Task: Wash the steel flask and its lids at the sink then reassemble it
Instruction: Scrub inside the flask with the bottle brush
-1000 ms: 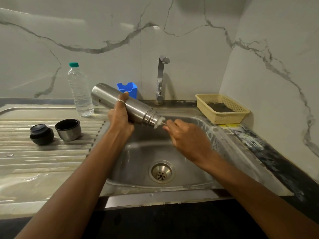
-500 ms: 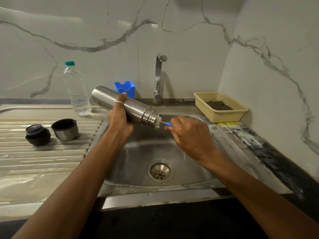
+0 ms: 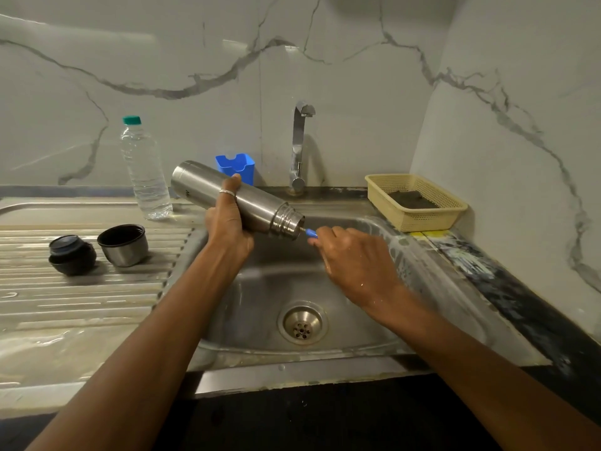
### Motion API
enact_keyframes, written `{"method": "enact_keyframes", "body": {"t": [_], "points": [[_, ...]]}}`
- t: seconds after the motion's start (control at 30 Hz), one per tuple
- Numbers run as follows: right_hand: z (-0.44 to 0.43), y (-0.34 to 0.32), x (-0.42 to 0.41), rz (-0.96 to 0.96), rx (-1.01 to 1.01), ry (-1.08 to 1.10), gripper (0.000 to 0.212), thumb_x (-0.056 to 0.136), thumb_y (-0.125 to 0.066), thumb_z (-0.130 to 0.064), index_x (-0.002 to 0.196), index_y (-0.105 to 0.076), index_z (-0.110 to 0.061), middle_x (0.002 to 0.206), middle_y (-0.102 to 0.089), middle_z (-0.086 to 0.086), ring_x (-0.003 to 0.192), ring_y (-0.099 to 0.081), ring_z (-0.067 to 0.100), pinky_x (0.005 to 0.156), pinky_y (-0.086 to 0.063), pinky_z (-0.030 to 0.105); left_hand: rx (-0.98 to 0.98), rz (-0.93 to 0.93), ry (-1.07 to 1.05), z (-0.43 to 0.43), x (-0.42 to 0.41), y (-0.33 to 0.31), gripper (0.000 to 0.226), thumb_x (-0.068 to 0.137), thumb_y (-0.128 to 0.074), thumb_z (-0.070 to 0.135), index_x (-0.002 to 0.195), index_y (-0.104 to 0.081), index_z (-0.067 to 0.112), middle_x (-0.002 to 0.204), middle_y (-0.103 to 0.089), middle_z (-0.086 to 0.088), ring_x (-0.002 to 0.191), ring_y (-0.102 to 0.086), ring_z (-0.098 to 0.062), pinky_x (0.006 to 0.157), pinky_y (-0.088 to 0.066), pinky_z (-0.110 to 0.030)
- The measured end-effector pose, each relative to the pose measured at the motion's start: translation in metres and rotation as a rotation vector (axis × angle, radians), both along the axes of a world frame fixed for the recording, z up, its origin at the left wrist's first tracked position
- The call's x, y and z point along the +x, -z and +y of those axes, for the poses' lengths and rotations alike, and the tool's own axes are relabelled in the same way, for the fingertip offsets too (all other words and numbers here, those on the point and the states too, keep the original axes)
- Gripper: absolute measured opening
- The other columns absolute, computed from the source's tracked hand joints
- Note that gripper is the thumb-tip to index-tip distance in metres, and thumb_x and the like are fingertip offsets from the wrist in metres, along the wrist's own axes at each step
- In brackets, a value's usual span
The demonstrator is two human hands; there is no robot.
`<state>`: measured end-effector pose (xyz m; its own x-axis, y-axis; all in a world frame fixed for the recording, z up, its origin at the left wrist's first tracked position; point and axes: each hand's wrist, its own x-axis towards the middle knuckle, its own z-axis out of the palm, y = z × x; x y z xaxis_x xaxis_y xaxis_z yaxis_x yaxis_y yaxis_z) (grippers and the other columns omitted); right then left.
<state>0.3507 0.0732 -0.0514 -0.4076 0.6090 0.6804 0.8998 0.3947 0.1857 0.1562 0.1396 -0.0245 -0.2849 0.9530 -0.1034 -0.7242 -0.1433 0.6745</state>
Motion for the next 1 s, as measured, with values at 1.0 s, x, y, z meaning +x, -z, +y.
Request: {"method": "enact_keyframes", "body": {"t": [1.0], "points": [[0.009, -0.008, 0.014, 0.124, -0.241, -0.182, 0.024, 0.107, -0.047, -0.029, 0.094, -0.062, -0.014, 0.065, -0.056, -0.003, 0.050, -0.050, 0.013, 0.048, -0.045, 0.034, -0.026, 0.030, -0.117, -0.003, -0.014, -0.014, 0.032, 0.083, -0.079, 0.020, 0.100, -0.054, 0.008, 0.105, -0.072, -0.014, 0.092, -0.074, -0.028, 0.080, -0.062, -0.050]]}}
